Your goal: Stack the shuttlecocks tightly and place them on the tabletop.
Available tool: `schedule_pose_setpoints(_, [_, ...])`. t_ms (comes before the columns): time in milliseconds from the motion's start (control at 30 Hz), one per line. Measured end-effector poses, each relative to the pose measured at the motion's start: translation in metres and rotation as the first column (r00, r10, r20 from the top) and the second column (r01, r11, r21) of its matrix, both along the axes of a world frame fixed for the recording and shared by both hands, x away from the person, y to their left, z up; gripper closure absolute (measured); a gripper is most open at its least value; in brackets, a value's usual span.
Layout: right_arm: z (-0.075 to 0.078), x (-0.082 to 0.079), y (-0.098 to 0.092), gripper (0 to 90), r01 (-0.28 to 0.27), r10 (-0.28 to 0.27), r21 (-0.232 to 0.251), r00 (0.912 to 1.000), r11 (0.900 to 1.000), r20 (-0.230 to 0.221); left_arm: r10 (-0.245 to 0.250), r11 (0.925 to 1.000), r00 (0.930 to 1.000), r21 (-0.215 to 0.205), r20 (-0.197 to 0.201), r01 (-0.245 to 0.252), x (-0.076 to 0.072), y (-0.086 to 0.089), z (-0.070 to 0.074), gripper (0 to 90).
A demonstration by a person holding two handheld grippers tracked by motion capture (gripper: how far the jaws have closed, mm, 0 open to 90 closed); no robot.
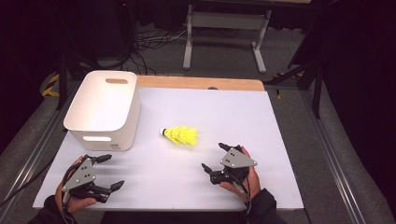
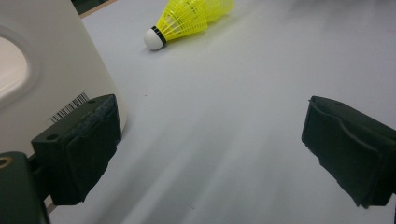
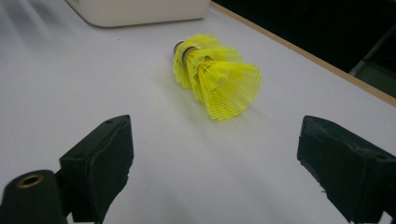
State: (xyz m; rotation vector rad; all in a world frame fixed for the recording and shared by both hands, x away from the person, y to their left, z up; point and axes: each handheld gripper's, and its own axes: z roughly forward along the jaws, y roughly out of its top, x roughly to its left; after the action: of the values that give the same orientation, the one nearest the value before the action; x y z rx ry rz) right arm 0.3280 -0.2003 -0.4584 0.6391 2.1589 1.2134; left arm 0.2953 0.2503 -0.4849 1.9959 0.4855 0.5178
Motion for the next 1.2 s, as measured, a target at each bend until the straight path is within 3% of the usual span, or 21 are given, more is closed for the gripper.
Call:
schedule_pose_setpoints(233, [-0.005,0.007,0.004,11.7,-0.01,0.011,0.021,0.9998,1.0,-0.019,-0.012,0.9998,0.9999,0.013,0.005,0.012,0.0,-0.004,0.0,5.2])
schedule_pose_setpoints(367, [-0.006,0.012,0.007,11.6,-0.012,0.013,0.026,0.9984,1.0,-0.055,-0.011,0.9998,0.9999,0.019,0.007,0.011,0.0,-0.007,0.0,5.2])
schedule_pose_setpoints(467, [-0.002,0.015,0.013,11.6,0.003,-0.001,0.036,0.9984,0.999,-0.056,-0.007,0.9996,0.9999,0.029,0.01,0.007,0.0,-0.008,-0.001,5.2])
schedule_pose_setpoints(667, [-0.002,0.03,0.033,11.4,-0.021,0.026,0.045,0.9932,0.999,-0.113,-0.003,0.9996,0.9999,0.028,0.012,0.003,-0.001,-0.008,-0.001,5.2])
schedule_pose_setpoints(800, [-0.008,0.04,0.043,11.3,-0.042,0.047,0.032,0.9857,0.999,-0.162,-0.007,0.9997,0.9999,0.025,0.012,0.007,-0.001,-0.008,-0.001,5.5])
schedule_pose_setpoints(1100, [-0.016,0.069,0.064,11.4,-0.027,0.044,0.062,0.9549,0.998,-0.294,-0.012,0.9996,0.9999,0.027,0.012,0.011,0.0,-0.008,-0.001,6.0])
schedule_pose_setpoints(1200, [-0.018,0.074,0.073,11.5,-0.035,0.054,0.066,0.9475,0.997,-0.315,-0.01,0.9995,0.9999,0.031,0.011,0.009,0.0,-0.009,-0.001,6.2])
